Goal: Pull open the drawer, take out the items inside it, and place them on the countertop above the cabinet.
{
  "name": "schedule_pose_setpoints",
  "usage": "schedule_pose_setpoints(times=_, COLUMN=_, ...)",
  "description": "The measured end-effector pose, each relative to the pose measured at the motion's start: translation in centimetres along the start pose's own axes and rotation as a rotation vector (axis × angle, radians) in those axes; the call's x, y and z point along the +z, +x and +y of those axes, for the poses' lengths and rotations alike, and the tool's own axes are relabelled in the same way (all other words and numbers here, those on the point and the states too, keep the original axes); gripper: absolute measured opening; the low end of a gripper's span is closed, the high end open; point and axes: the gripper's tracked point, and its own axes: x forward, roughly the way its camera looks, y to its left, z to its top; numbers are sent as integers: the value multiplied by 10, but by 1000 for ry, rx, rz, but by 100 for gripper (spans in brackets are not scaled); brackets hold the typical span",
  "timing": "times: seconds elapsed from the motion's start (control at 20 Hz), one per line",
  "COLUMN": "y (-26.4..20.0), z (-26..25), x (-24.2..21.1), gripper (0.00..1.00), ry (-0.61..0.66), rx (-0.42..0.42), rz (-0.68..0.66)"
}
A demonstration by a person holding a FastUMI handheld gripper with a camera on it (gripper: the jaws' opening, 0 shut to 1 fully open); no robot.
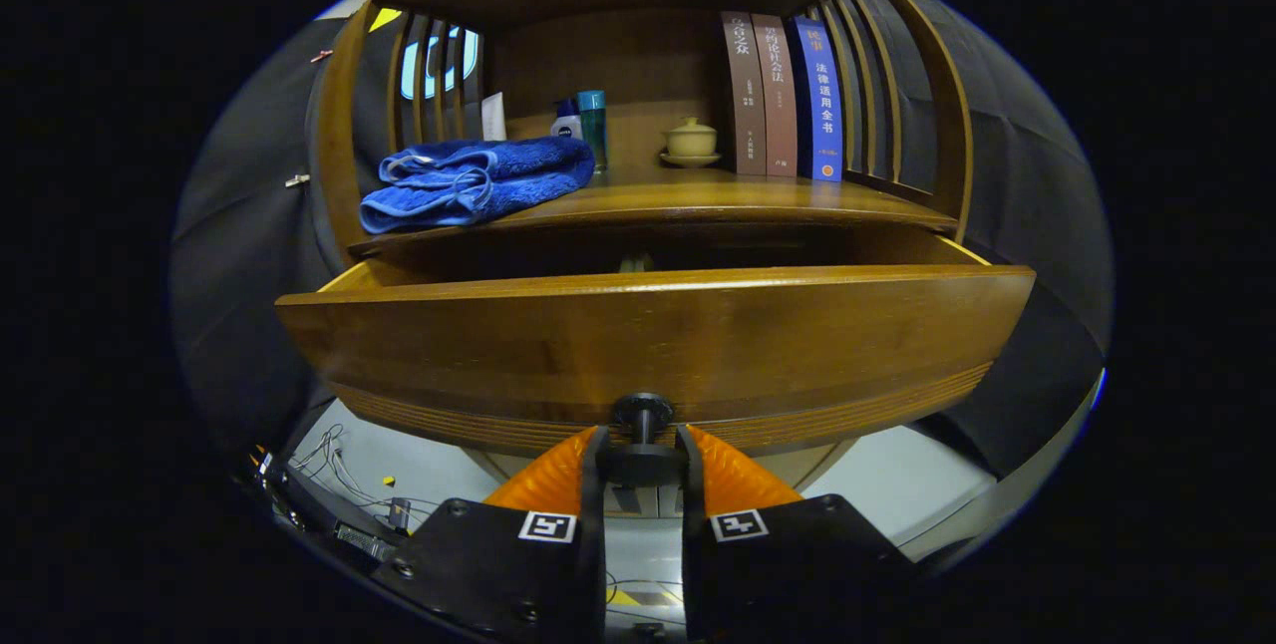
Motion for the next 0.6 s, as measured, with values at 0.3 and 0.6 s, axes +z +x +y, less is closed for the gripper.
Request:
schedule_pose_setpoints(times=0.3, y=-46, z=1, x=-24, gripper=34, ry=9, rx=6, rz=22)
schedule_pose_setpoints(times=0.6, y=-74, z=1, x=-42, gripper=34, ry=40, rx=8, rz=64)
